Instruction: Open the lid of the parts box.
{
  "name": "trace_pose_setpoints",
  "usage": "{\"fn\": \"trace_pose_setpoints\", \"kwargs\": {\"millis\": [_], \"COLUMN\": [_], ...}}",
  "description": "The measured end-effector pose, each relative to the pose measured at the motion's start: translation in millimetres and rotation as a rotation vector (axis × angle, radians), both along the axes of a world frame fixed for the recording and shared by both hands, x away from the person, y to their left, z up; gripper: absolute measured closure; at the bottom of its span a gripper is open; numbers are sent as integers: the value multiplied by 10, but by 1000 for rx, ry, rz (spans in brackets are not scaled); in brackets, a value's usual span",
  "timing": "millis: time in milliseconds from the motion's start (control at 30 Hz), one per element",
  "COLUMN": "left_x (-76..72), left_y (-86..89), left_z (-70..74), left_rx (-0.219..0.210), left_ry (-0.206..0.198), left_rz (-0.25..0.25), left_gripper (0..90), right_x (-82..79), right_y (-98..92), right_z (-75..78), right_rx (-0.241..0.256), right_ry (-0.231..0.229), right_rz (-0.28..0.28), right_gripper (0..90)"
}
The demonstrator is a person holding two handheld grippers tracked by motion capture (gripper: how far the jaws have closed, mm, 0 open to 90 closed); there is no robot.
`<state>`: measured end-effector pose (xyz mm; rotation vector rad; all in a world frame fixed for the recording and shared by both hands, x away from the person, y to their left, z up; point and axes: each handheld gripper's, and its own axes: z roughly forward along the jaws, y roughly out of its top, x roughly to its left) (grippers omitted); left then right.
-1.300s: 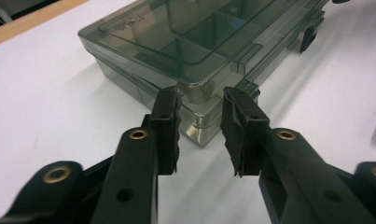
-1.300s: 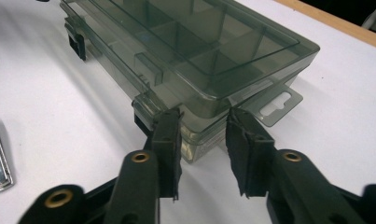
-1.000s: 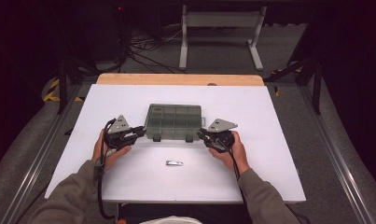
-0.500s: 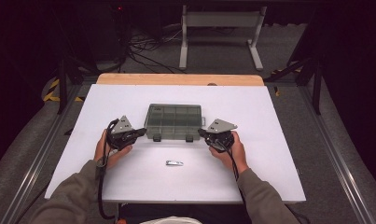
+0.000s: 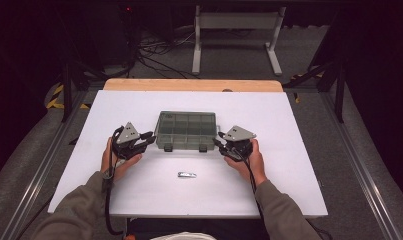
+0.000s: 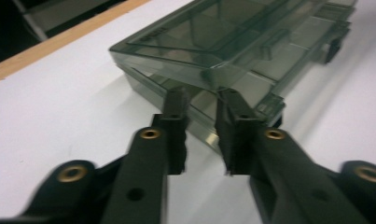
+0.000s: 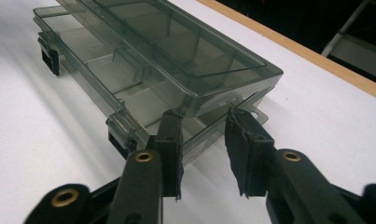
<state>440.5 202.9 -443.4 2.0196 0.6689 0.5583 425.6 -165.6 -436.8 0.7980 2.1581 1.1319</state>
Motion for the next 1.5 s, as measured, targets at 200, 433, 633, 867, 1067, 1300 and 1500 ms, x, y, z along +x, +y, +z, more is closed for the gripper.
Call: {"fn": "trace_pose_setpoints", "kwargs": {"millis": [200, 433, 633, 867, 1067, 1300, 1500], "left_x": [16, 40, 71, 122, 179, 278, 367], "left_y": [-66, -131, -178, -190, -191, -200, -211], "left_z": [34, 100, 185, 289, 351, 471, 561], "left_rx": [11, 48, 73, 89, 91, 84, 94], "left_ry": [-60, -140, -199, -228, -229, -221, -214], "left_rz": [28, 42, 37, 40, 35, 29, 26], "left_gripper": [641, 630, 666, 706, 724, 733, 735], "right_x": [27, 36, 53, 89, 149, 241, 347], "right_y": [33, 9, 12, 27, 37, 52, 64], "right_z": [51, 115, 204, 300, 409, 479, 554], "right_rx": [-32, -20, -24, -37, -41, -35, -11], "right_ry": [-57, -94, -127, -153, -167, -162, -145], "right_rz": [-9, -22, -24, -23, -29, -28, -35], "right_gripper": [646, 660, 685, 737, 777, 791, 785]}}
